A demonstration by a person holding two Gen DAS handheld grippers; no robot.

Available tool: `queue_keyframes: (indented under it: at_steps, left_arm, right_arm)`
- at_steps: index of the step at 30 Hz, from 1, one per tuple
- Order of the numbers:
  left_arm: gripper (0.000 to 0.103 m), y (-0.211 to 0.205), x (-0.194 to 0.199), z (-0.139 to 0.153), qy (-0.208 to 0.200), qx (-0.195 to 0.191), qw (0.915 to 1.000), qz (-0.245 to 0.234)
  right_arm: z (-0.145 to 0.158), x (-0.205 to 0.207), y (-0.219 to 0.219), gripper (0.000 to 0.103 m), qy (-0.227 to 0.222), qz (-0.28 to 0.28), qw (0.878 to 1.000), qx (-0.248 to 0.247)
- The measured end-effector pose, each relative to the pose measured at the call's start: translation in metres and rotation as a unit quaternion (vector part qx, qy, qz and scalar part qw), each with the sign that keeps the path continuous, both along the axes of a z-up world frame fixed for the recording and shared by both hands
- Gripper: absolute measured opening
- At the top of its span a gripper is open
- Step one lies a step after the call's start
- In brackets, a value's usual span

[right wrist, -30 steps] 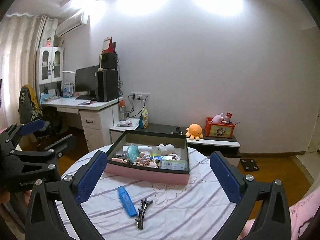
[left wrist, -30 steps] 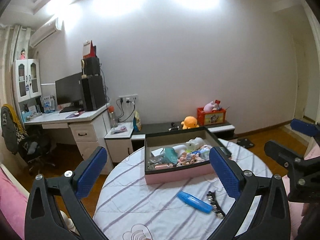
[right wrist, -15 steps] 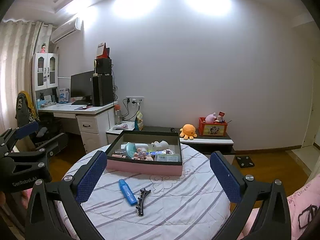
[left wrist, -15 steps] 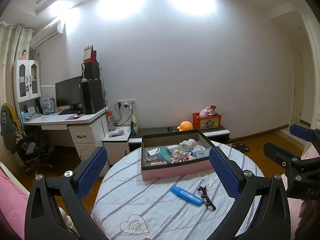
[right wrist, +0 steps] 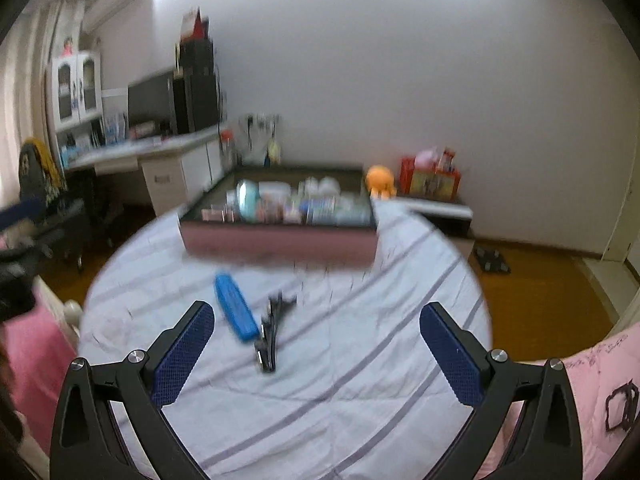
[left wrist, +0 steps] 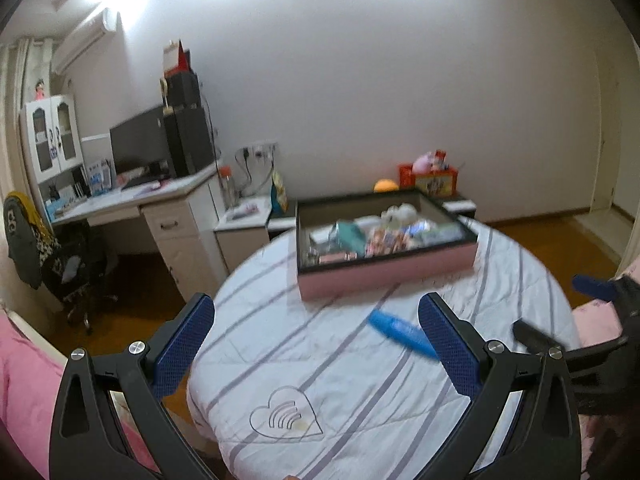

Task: Organize rigid objects
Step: 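Lower the right tool onto the black hair clip and grasp it, then carry the hair clip with the right tool into the pink box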

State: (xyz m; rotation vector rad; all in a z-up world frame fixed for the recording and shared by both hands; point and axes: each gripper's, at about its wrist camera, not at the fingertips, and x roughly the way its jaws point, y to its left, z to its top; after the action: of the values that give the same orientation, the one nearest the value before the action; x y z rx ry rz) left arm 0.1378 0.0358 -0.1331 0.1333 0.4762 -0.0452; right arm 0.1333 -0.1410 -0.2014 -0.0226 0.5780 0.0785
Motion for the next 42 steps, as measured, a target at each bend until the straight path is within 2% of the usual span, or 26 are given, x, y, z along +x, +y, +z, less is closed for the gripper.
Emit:
queue_keyframes:
  at_steps: [6, 14, 16, 18, 22, 24, 25, 26, 34, 39, 42]
  left_arm:
    - [0.103, 0.003, 0.016, -0.023, 0.038, 0.0, 0.9993, 0.001]
    - [0.103, 0.003, 0.032, -0.031, 0.055, 0.007, 0.9985, 0.004]
    - [0.103, 0.003, 0.035, -0.033, 0.059, 0.008, 0.9982, 0.003]
    - [0.103, 0.003, 0.037, -0.034, 0.061, 0.009, 0.9981, 0.003]
    - [0.103, 0.0, 0.042, -0.038, 0.069, 0.011, 0.9976, 0.001]
    - [0.103, -0.002, 0.044, -0.041, 0.074, 0.018, 0.9971, -0.001]
    - [0.103, -0.004, 0.045, -0.042, 0.076, 0.02, 0.9969, 0.0]
    - [0.103, -0.005, 0.045, -0.044, 0.079, 0.023, 0.9966, -0.001]
    - [0.103, -0.012, 0.053, -0.05, 0.091, 0.028, 0.9954, -0.006]
    - [0.103, -0.008, 0.079, -0.051, 0.108, -0.016, 0.9934, -0.035]
    - [0.103, 0.004, 0.106, -0.046, 0.102, -0.027, 0.9944, -0.009]
  right_arm:
    - [-0.053, 0.037, 0.019, 0.103, 0.076, 0.022, 0.997, -0.025]
    - [-0.074, 0.065, 0.03, 0.102, 0.111, 0.034, 0.992, -0.04]
    - [-0.076, 0.07, 0.031, 0.096, 0.118, 0.036, 0.991, -0.042]
    - [-0.079, 0.074, 0.03, 0.081, 0.125, 0.048, 0.99, -0.037]
    - [-0.076, 0.077, 0.029, 0.058, 0.126, 0.063, 0.989, -0.033]
    - [-0.075, 0.078, 0.027, 0.038, 0.127, 0.069, 0.989, -0.036]
    - [-0.074, 0.078, 0.023, 0.034, 0.126, 0.068, 0.989, -0.032]
    - [-0.073, 0.08, 0.019, 0.025, 0.125, 0.063, 0.99, -0.031]
    - [-0.073, 0.081, -0.029, 0.022, 0.119, 0.016, 0.993, 0.005]
    - [-0.072, 0.084, -0.045, 0.021, 0.115, 0.019, 0.993, 0.032]
    - [-0.071, 0.086, -0.051, 0.021, 0.114, 0.022, 0.992, 0.043]
